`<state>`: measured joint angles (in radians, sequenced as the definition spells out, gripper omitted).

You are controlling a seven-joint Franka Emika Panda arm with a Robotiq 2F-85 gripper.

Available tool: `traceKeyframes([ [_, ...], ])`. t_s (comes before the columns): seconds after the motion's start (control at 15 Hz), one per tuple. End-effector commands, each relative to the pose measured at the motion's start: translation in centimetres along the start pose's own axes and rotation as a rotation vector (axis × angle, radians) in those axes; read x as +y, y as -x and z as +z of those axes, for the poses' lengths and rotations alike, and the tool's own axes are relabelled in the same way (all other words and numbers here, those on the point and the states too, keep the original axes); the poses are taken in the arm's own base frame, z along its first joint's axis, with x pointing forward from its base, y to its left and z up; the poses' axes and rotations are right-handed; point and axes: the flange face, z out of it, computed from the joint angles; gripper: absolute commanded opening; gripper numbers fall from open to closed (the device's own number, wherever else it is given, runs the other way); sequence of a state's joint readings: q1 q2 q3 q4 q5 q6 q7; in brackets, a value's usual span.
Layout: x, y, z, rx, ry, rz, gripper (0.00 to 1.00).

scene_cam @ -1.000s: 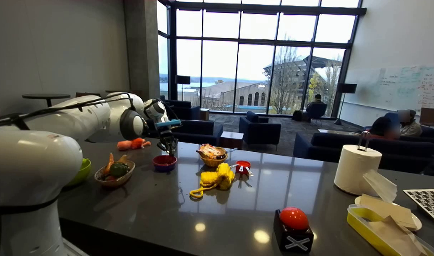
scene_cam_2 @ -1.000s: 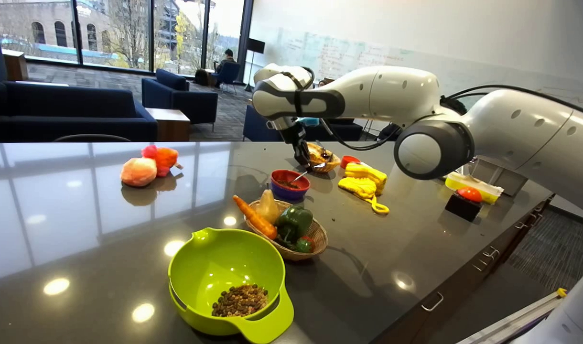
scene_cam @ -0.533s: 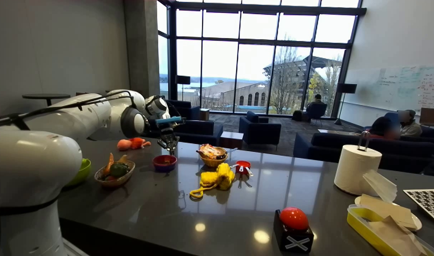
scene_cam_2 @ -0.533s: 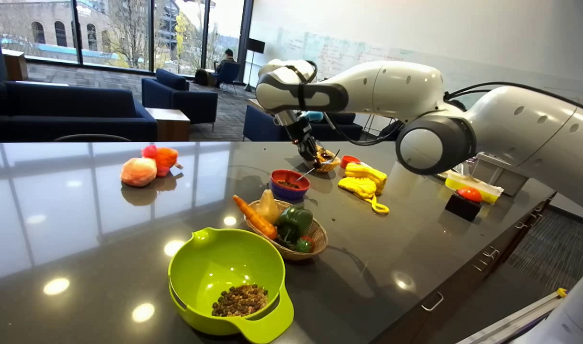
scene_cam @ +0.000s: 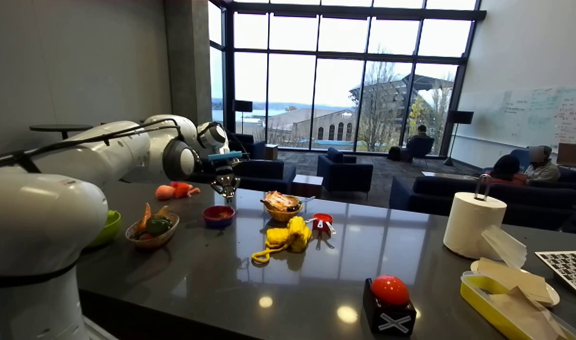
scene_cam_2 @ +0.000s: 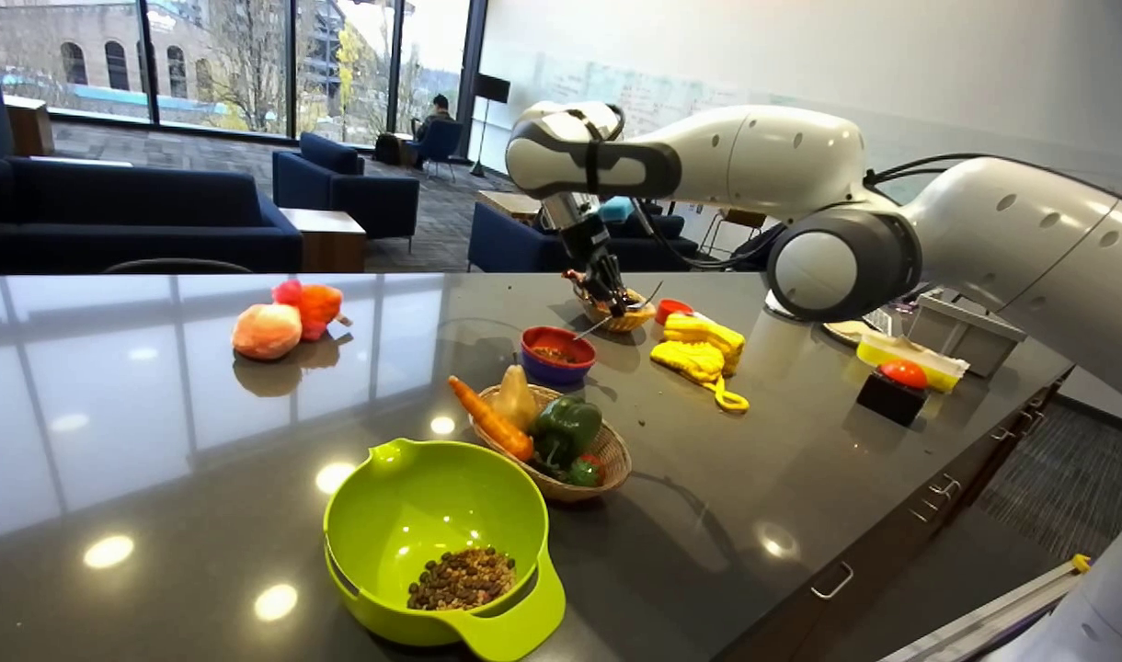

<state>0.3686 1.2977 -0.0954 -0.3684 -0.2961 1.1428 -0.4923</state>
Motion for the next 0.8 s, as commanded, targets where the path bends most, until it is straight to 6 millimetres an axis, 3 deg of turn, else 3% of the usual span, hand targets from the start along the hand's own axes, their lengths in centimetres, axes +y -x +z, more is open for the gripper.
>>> traceKeyframes([
  [0.0, -0.1, 0.9, -1.6, 0.038, -0.044, 0.018, 0.02],
  [0.47, -1.9, -0.2, -2.1, 0.077, -0.061, -0.050, 0.02],
  [0.73, -2.7, -1.7, -0.5, 0.080, -0.085, -0.091, 0.02],
])
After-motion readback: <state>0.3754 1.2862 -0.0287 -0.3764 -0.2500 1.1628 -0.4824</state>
